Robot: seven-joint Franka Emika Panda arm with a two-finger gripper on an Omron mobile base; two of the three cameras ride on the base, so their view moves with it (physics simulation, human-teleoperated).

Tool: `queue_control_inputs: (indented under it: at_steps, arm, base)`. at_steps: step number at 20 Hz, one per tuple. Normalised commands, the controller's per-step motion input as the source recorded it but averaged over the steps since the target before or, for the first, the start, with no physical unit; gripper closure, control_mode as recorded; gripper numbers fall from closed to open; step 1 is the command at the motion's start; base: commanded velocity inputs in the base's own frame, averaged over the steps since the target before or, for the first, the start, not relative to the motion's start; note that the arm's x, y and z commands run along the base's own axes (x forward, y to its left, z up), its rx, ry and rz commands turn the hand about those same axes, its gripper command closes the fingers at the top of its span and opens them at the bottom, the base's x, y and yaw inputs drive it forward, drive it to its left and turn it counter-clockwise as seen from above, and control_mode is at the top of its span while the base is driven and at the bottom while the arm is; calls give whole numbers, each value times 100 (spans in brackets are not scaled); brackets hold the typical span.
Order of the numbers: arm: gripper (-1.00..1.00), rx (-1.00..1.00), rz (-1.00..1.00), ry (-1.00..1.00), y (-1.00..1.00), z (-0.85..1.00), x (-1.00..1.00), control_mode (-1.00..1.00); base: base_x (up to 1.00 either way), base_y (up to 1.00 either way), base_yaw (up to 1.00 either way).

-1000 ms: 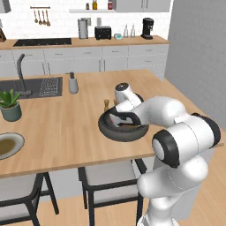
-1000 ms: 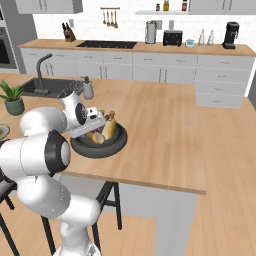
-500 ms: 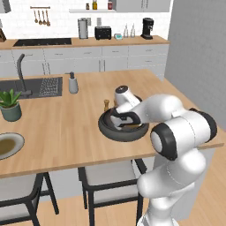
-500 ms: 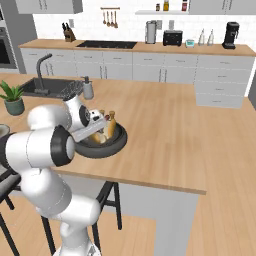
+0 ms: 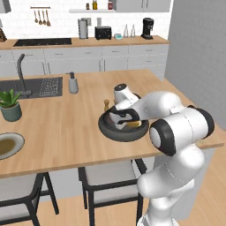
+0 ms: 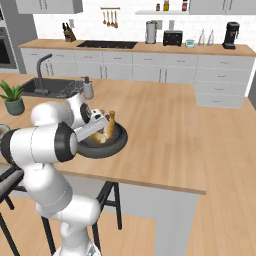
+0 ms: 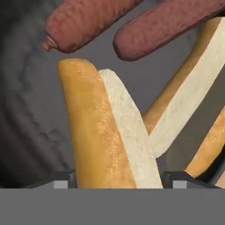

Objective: Place one bun and one sausage from the bowl on each plate.

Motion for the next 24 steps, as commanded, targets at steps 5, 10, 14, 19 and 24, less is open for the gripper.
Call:
queue_control_inputs:
  at_steps: [5,10,14,19,24]
  arm:
    - [100,0,0,-3,0,13,-52,-100]
    - [100,0,0,-12,0,42,-55,-100]
    - [100,1,-1,-17,0,98,-64,-100]
    - [100,4,-2,-9,0,100,-50,-100]
    - [100,7,-5,2,0,100,-28,-100]
  base:
    - [0,0,0]
    - [0,0,0]
    - [0,0,0]
    - [0,0,0]
    - [0,0,0]
